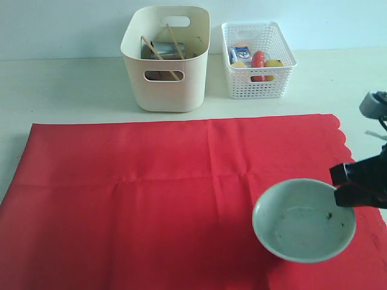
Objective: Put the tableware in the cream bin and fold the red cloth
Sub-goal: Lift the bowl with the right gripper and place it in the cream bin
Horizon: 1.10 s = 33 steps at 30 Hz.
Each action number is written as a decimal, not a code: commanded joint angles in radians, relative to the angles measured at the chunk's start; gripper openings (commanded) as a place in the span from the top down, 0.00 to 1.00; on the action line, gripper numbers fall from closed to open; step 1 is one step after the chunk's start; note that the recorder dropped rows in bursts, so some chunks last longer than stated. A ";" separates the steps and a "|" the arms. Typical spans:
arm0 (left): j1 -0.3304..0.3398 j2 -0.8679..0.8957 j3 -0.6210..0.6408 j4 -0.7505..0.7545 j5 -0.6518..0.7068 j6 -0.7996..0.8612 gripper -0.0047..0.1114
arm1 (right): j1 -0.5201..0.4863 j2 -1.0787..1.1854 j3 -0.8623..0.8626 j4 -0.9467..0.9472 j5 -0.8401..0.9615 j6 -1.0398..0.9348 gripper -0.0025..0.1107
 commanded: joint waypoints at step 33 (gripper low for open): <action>-0.008 -0.005 0.003 0.003 -0.006 0.001 0.94 | 0.011 0.483 -0.726 0.880 -0.040 -0.669 0.98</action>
